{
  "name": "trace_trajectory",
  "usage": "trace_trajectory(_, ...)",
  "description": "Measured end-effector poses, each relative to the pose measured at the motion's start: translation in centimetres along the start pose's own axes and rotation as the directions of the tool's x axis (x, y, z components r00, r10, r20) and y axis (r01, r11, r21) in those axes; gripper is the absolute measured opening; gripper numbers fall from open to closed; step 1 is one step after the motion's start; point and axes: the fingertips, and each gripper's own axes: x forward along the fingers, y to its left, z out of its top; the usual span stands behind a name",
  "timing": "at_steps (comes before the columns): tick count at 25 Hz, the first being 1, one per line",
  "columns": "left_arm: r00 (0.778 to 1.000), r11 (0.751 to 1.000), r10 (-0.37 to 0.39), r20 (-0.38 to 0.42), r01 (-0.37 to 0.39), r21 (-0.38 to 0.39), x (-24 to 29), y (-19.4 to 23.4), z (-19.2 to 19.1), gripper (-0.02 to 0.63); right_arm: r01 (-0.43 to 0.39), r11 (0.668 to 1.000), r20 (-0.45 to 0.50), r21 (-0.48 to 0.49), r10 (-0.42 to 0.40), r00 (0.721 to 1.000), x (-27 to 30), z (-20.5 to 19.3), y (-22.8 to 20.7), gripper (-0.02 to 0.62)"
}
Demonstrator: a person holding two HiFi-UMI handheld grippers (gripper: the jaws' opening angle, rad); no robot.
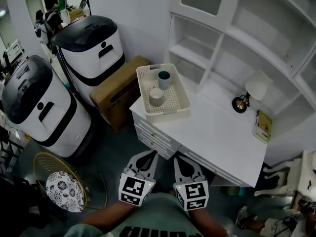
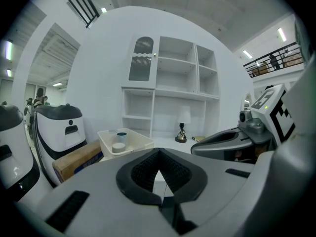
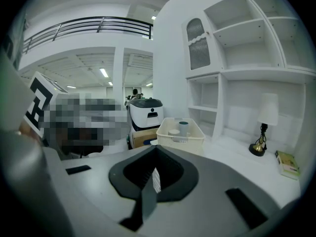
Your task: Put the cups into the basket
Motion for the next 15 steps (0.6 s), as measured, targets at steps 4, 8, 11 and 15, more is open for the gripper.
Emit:
trace_trajectory(4,1.0,1.0,0.004,0.003,-0.004,-0.002,-0.15,-0.18,0.06,0.003,0.002,1.0,-0.005,-0.007,-0.002,1.0,-0.19,-0.23,-0.27,0.012)
trace_trajectory(8,1.0,1.0,0.005,-0.001,-0.005,-0.003,-0.24,-0.01,-0.14,0.003,0.002,1.0,-0.009,-0.011,-0.002,1.0,-0.02,-0.39,-0.28,0.012)
trace_trajectory(11,1.0,1.0,0.004,-0.002,-0.004,0.0,-0.32,0.21,-0.18,0.003,0.002,1.0,-0.012,-0.01,-0.002,1.0,0.12,-0.4,-0.13,0.012)
trace_trajectory(15,1.0,1.0,-0.001,-0.005,0.001,0.0,-0.34,0.52,-0.3,0.003,0.002,1.0,-0.013,0.001,-0.002,1.0,0.37,-0.28,0.18,0.012)
